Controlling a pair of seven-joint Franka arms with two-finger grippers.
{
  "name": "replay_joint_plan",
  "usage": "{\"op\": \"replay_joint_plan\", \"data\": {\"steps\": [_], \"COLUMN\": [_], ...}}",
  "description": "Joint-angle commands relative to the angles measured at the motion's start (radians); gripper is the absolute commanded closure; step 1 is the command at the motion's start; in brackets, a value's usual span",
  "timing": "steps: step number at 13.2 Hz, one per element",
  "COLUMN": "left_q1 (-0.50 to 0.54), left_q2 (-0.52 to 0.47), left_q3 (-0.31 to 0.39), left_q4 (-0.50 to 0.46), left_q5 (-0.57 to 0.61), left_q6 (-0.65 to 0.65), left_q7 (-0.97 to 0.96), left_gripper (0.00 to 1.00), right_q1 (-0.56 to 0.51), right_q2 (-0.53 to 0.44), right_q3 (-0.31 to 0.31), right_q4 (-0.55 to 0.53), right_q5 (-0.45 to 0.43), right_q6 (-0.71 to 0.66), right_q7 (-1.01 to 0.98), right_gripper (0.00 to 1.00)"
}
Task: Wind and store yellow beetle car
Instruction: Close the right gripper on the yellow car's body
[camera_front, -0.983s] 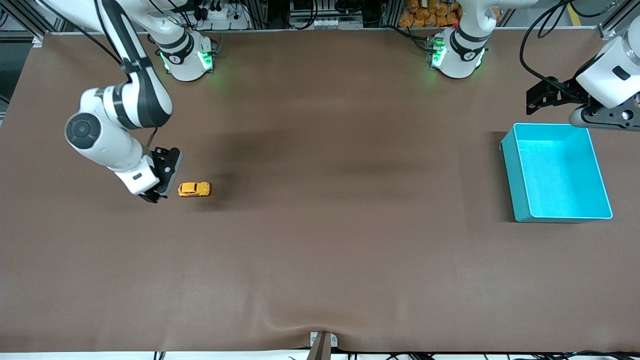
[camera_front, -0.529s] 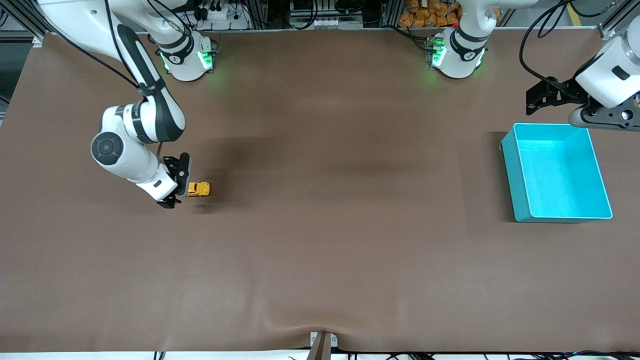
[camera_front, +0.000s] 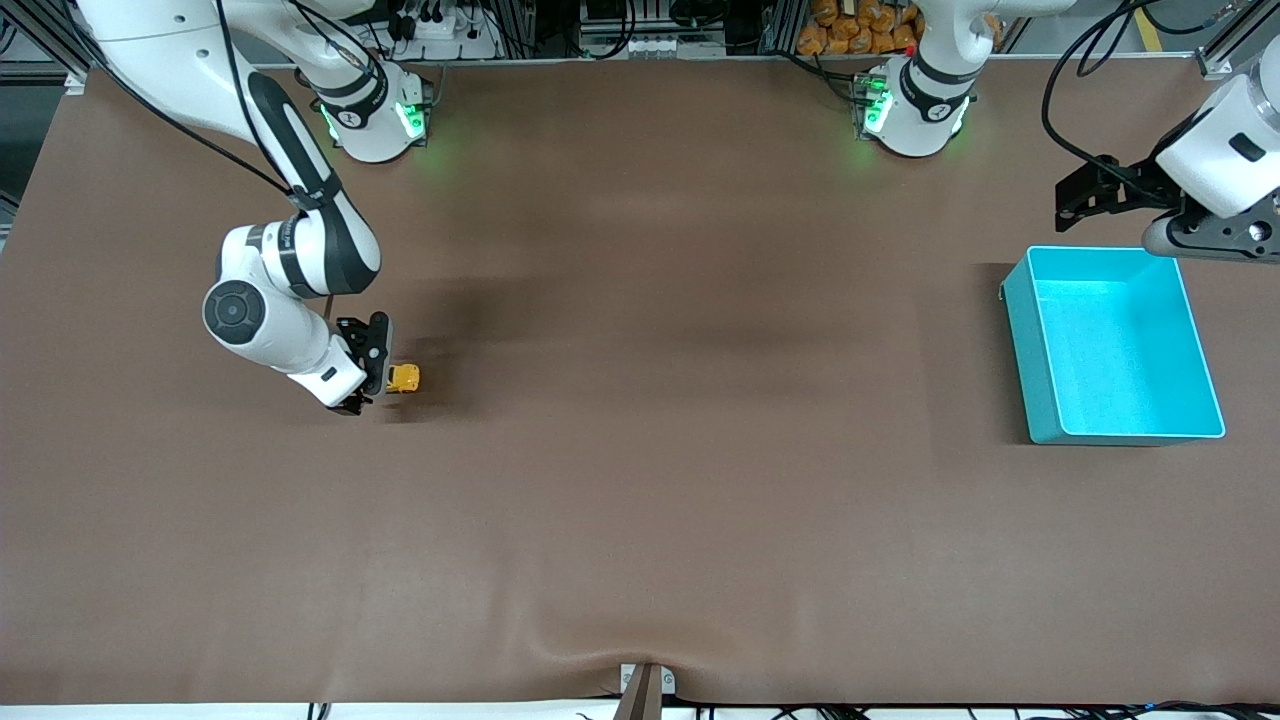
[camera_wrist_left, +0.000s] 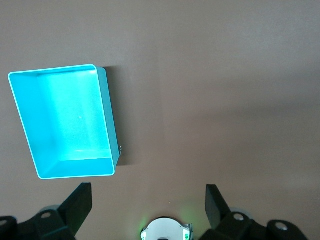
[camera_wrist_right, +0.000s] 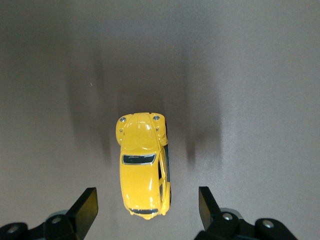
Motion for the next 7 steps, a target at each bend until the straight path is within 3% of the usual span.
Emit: {"op": "replay_joint_plan", "data": {"steps": [1,7], "left_q1": [0.003,0.003], "left_q2": [-0.001,0.002], "left_q3": [0.002,0.002], "left_q4": [0.001,0.001], "left_q5": [0.014,0.013], "left_q6": [0.009,0.040], "left_q7": [0.007,0.005], "left_gripper": [0.00,0.00], "right_q1": [0.008,0.016], "right_q2": [0.007,0.026], "right_q3": [0.004,0.010], "right_q4": [-0.015,-0.036], "right_q5": [-0.001,-0.001], "right_q6": [0.024,0.079], "right_q7": [-0.008,-0.008], "right_gripper": [0.15,0.26]}}
